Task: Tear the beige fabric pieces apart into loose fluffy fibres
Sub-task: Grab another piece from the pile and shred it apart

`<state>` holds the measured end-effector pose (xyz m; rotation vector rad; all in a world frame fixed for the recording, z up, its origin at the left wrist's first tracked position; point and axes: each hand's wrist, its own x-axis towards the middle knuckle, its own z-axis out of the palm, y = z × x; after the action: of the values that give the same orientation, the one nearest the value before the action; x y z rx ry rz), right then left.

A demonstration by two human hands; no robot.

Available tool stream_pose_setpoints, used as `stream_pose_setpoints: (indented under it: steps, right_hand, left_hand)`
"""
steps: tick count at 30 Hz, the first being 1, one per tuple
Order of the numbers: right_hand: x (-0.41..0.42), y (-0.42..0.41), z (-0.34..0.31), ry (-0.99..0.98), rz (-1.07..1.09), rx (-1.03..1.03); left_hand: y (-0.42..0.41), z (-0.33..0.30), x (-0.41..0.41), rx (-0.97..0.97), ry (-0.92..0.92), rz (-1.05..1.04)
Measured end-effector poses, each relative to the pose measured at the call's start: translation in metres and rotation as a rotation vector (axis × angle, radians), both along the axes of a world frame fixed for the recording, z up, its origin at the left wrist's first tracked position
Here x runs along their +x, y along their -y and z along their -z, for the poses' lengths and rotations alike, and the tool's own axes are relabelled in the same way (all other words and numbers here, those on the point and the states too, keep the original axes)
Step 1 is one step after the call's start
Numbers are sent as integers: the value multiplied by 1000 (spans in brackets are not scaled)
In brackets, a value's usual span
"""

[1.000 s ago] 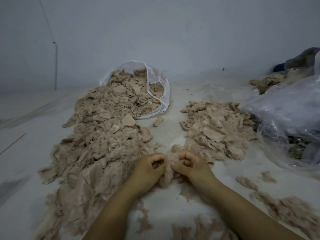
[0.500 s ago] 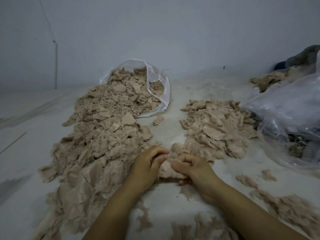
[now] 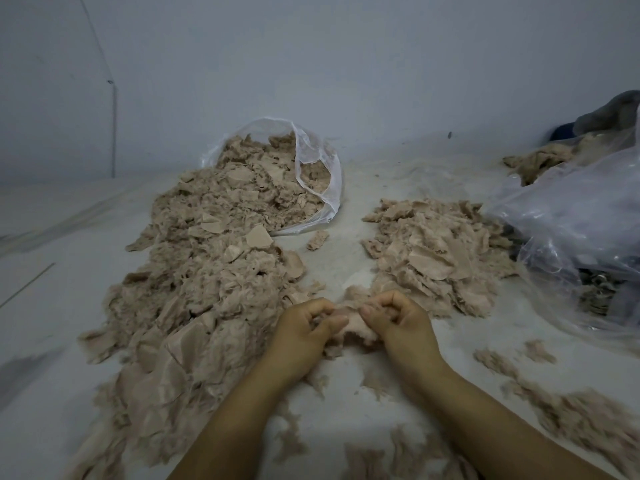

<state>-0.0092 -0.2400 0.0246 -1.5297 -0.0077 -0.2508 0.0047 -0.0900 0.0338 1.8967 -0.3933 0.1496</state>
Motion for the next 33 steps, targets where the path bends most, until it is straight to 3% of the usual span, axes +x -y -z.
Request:
stream_pose_setpoints:
  steps: [8, 10, 12, 13, 16, 17, 20, 23, 29, 33]
  right_hand:
    - [7, 2, 5, -50, 91, 85]
    - [12, 11, 0, -75, 148, 178]
    - [17, 22, -6, -84, 185, 166]
    - [20, 29, -5, -92, 199, 30]
    - [18, 37, 0, -10, 286, -675]
    - [15, 35, 1, 75, 312, -777]
    - [13, 28, 5, 214, 92, -843]
    - [20, 24, 15, 111, -212, -1039]
    - [60, 35, -2, -148, -120, -1180]
    - [52, 29, -14, -32, 11, -1127]
  left_hand:
    - [-5, -1, 7, -231, -139, -177]
    - [-11, -2, 8, -255, -106, -239]
    - [-14, -2, 5, -158, 2, -248]
    - [-15, -2, 3, -73, 86, -250]
    - [-15, -1, 1, 207, 333, -274]
    - [-17, -1, 3, 285, 387, -283]
    - [-23, 2, 6, 451, 448, -260]
    - [-27, -1, 5, 515, 384, -177]
    - [-31, 7, 9, 709, 306, -54]
    - [-34, 8, 13, 672, 268, -52]
